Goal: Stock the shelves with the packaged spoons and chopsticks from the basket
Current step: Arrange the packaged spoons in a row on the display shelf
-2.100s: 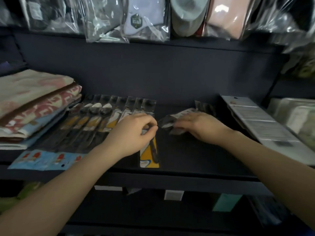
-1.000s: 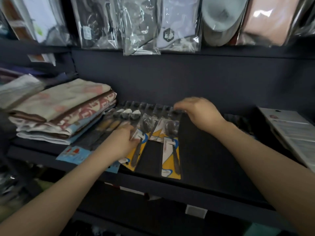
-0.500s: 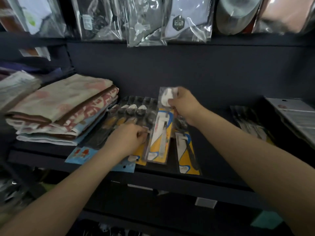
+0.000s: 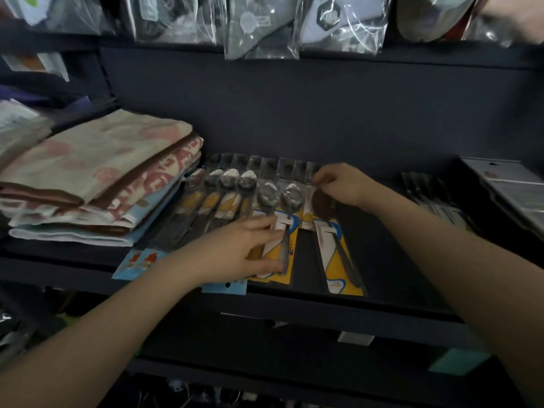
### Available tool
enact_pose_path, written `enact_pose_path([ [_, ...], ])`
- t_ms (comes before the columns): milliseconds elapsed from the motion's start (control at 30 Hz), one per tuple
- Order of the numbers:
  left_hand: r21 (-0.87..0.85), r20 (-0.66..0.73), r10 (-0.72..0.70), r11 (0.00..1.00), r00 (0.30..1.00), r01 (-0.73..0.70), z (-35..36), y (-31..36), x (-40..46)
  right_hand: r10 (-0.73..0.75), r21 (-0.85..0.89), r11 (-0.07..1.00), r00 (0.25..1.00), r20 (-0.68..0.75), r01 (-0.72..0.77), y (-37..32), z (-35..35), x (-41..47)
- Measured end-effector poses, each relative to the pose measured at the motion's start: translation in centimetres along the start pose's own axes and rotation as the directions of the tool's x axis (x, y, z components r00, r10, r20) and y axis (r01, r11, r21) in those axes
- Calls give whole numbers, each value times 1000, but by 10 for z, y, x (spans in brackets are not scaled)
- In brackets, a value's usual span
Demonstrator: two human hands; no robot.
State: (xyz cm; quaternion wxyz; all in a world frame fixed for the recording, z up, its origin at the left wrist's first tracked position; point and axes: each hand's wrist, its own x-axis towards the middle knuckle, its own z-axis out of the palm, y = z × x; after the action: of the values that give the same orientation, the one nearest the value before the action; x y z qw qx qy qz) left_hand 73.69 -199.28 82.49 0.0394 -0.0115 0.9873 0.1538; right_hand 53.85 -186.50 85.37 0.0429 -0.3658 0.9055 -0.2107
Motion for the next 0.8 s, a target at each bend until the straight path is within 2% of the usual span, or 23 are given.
enact_pose_path([
  [100,6,22,-5,1000,1000,4,0,0,0,10,56,998,999,52,-12,10,5,-4],
  [233,35,-1,9,999,1000,-9,2,3,1,-17,226,974,1000,4,16,13,7,-6],
  [333,59,-6,17,998,1000,-17,2,3,1,73,523,851,997,-18,-53,9,-1,-2],
  [433,56,-18,32,998,999,-31,3,2,0,150,660,741,989,13,-121,7,7,9],
  [500,49,-6,31,998,1000,-31,1,2,-1,159,650,749,987,13,-129,6,19,15],
  [700,69,3,37,997,999,-37,-3,8,0,100,453,890,990,-98,-46,3,26,17],
  [800,76,-62,99,993,993,-94,-1,15,2,10,137,990,984,-177,15,3,26,7],
])
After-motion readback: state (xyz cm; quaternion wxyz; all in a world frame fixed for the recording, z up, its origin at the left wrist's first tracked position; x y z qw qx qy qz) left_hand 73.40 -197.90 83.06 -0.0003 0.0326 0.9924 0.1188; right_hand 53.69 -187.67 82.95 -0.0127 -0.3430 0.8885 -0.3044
